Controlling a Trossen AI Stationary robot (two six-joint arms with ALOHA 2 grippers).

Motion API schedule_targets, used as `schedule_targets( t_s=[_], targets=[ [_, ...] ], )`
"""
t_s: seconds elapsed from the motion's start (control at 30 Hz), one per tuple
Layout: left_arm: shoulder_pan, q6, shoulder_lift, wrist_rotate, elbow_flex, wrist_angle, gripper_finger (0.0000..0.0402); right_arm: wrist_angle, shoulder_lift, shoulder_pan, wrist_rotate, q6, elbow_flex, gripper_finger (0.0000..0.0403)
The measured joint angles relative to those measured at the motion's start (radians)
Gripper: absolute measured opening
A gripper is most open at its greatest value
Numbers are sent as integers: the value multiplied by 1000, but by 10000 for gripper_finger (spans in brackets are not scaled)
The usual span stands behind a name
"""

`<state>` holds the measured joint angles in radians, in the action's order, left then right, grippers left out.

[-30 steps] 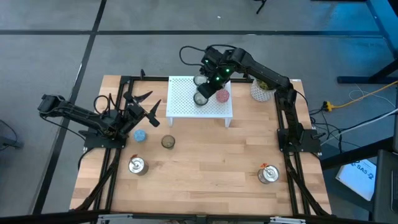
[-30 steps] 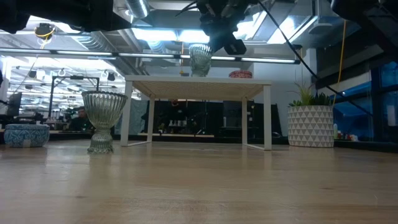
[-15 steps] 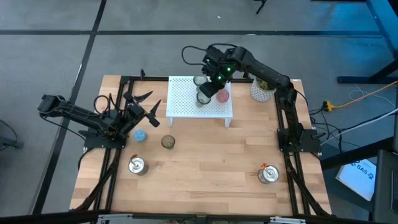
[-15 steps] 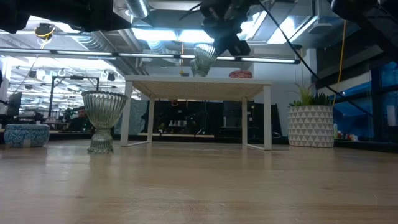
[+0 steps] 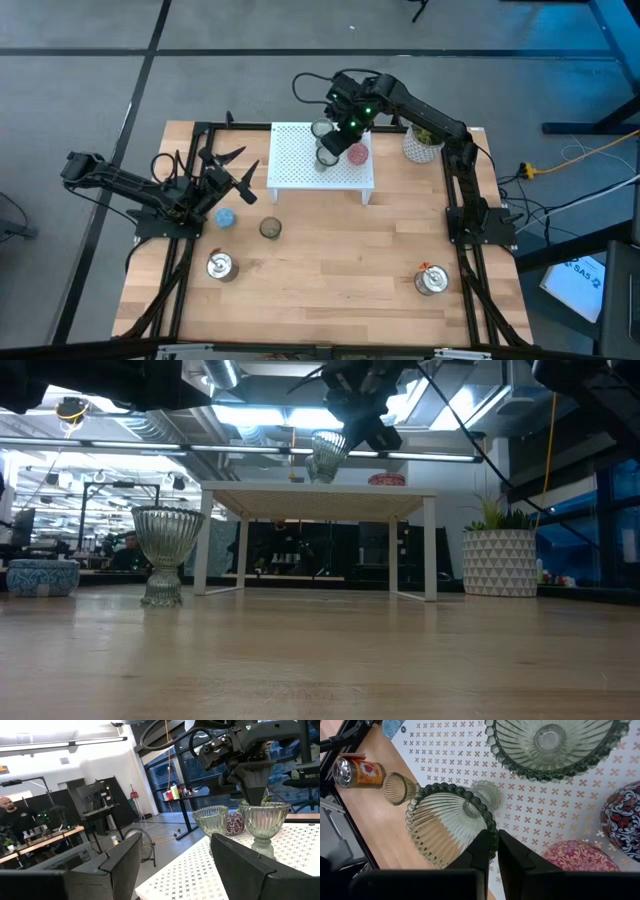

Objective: Pick & Place candle stick holders
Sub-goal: Put the right green glass candle holder on the shelf aligned with the other glass candle holder

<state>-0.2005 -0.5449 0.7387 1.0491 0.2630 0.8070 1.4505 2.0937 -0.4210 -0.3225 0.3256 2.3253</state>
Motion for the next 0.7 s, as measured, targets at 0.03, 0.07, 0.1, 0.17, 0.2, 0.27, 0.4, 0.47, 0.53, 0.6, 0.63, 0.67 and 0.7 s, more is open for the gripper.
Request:
schedule_targets(
  t_s=[0.03, 0.07, 0.1, 0.17, 0.2, 0.27, 0.4, 0.47, 0.53, 0.6, 0.63, 0.67, 0.7],
  targets=[
    [0, 0, 0, 0, 0, 0, 235, -2, 0, -1, 0, 0, 0, 29],
    [0, 0, 0, 0, 0, 0, 235, -5, 0, -3, -3, 0, 0, 29],
    [0, 0, 0, 0, 0, 0, 235, -8, 0, -5, -3, 0, 0, 29],
    [0, 0, 0, 0, 0, 0, 234, -15, 0, -9, -3, 0, 0, 29],
    [0, 0, 0, 0, 0, 0, 233, -14, 0, -11, -6, 0, 0, 29],
    [0, 0, 0, 0, 0, 0, 232, -14, 0, -16, -23, 0, 0, 29],
    [0, 0, 0, 0, 0, 0, 234, -12, 0, -22, -66, 4, -1, 29],
    [0, 0, 0, 0, 0, 0, 235, -7, 0, -23, -77, 4, -1, 29],
    [0, 0, 0, 0, 0, 0, 234, -4, 0, -23, -78, 4, -1, 29],
    [0, 0, 0, 0, 0, 0, 233, 4, 0, -24, -78, 5, -1, 29],
    [0, 0, 0, 0, 0, 0, 233, 7, 0, -24, -78, 5, -1, 29],
    [0, 0, 0, 0, 0, 0, 233, 8, 0, -24, -79, 5, -1, 29],
    [0, 0, 0, 0, 0, 0, 233, 8, 0, -24, -79, 4, -1, 29]
  ],
)
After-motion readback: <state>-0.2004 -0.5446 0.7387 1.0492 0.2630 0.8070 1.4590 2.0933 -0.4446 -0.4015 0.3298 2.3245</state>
